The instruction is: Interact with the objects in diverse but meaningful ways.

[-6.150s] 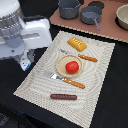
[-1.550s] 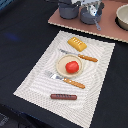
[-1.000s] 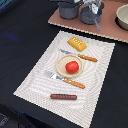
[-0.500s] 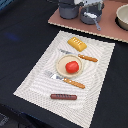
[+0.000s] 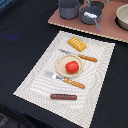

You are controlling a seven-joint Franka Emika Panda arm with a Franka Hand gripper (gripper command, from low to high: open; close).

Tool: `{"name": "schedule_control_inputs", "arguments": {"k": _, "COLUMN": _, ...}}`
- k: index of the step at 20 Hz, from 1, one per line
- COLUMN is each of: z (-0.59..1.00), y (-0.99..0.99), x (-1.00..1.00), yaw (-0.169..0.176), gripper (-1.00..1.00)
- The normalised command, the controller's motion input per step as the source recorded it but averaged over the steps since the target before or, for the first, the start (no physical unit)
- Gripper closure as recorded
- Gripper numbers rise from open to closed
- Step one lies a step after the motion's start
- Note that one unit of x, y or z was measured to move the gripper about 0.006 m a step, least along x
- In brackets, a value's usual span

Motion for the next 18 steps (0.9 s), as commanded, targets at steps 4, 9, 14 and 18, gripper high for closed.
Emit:
{"name": "schedule_control_inputs", "arguments": {"k": 4, "z": 0.48, "y": -0.35, "x": 0.09, "yaw": -0.002, "gripper": -1.00}}
{"name": "schedule_control_inputs", "arguments": {"k": 9, "z": 0.33, "y": -0.74, "x": 0.00, "yaw": 0.002, "gripper": -1.00}}
{"name": "schedule_control_inputs", "arguments": {"k": 14, "z": 0.30, "y": -0.84, "x": 0.00, "yaw": 0.001, "gripper": -1.00}}
{"name": "schedule_control_inputs", "arguments": {"k": 18, "z": 0.26, "y": -0.88, "x": 0.00, "yaw": 0.000, "gripper": -1.00}}
